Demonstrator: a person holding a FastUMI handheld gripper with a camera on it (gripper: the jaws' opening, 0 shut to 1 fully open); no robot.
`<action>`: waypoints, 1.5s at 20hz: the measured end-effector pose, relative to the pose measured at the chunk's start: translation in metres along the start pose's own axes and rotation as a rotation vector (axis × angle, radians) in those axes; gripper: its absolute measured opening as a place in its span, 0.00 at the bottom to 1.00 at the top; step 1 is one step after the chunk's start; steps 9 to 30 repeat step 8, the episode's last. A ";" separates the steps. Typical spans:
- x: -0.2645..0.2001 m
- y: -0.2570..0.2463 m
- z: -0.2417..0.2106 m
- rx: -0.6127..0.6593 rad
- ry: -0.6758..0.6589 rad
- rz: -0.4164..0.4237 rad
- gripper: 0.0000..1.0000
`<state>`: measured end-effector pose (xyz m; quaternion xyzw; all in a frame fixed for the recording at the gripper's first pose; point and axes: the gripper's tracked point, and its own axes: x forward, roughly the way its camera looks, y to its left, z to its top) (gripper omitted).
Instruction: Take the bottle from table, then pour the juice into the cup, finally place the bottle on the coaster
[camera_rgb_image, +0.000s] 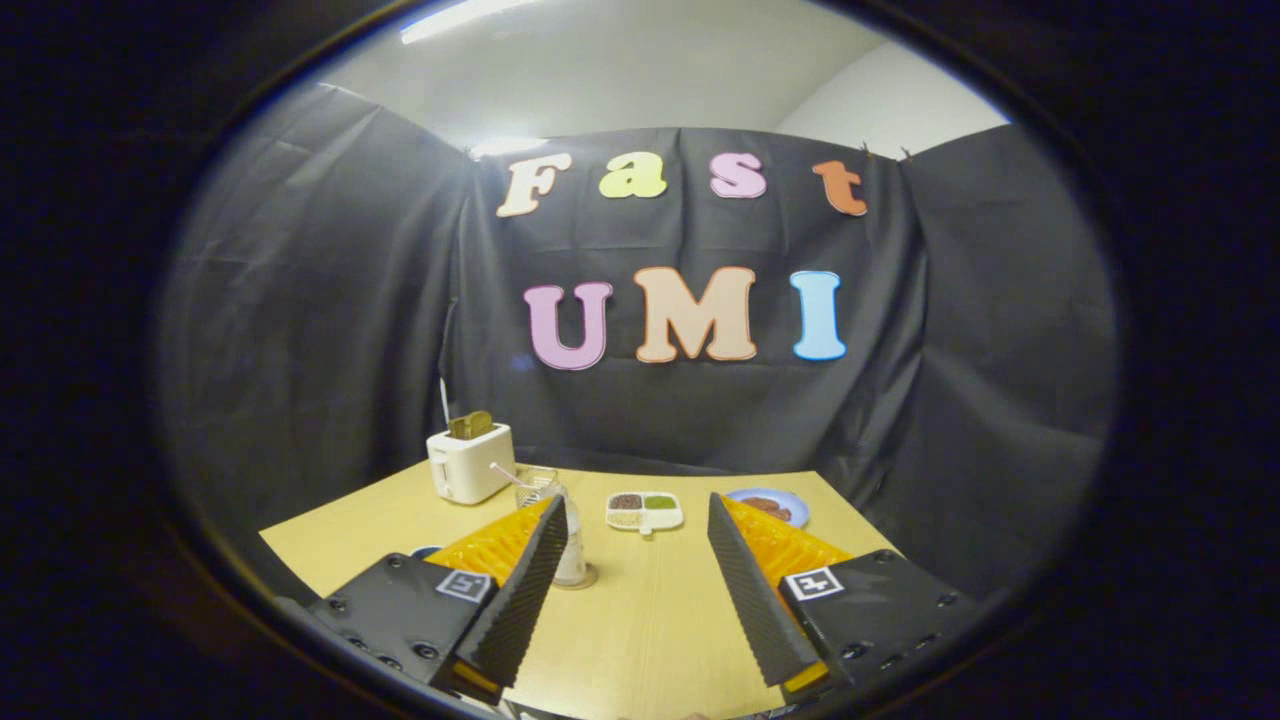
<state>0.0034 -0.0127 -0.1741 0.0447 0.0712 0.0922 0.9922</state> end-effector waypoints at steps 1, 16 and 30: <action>0.000 -0.008 0.000 -0.012 0.008 -0.020 0.90; 0.005 -0.017 0.031 -0.063 0.022 -0.058 0.90; 0.005 -0.017 0.031 -0.063 0.022 -0.058 0.90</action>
